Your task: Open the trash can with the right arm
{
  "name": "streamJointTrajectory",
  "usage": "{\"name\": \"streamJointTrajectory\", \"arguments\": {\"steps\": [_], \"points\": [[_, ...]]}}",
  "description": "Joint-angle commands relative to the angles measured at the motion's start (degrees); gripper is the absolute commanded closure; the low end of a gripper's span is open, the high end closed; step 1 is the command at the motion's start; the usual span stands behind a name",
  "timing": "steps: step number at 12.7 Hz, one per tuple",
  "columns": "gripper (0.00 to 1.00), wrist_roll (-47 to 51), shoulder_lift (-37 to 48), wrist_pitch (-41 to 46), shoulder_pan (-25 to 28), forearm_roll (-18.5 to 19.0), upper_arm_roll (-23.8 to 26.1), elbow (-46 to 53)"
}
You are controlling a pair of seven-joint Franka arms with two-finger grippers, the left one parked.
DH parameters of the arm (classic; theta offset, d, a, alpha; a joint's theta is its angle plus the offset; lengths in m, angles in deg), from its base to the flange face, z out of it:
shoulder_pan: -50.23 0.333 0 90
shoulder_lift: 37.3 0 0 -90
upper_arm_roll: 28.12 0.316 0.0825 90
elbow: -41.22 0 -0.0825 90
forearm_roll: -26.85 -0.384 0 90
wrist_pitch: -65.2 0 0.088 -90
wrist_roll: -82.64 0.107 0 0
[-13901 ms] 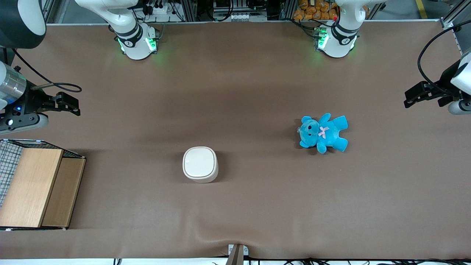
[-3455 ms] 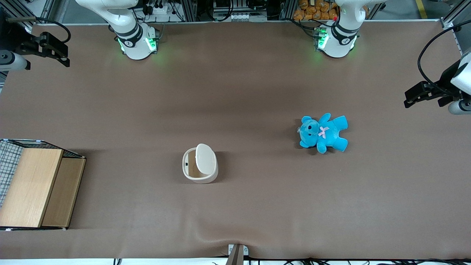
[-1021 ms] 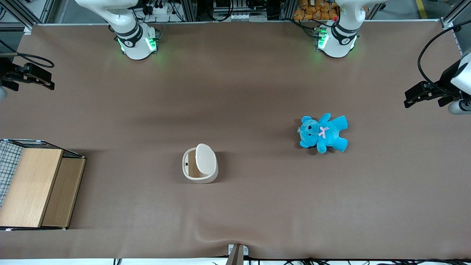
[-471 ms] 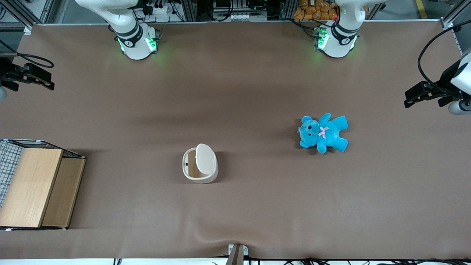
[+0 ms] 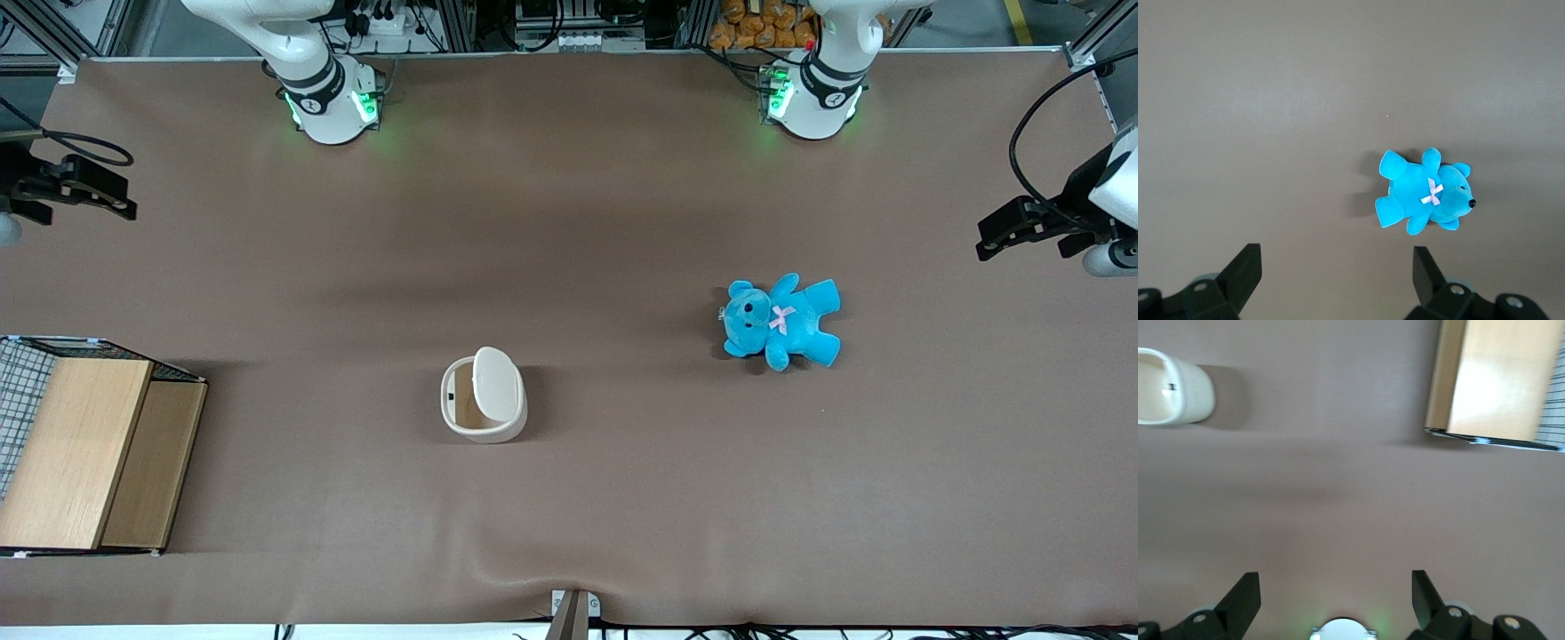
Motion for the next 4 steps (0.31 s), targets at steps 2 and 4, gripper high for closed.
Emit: {"name": "streamJointTrajectory", "arguments": {"steps": [2, 4], "points": [[0.0, -1.0, -0.2, -0.7, -0.5, -2.4, -0.9, -0.4], [0.0, -1.0, -0.2, -0.6, -0.6, -2.3, -1.0, -0.3]]}}
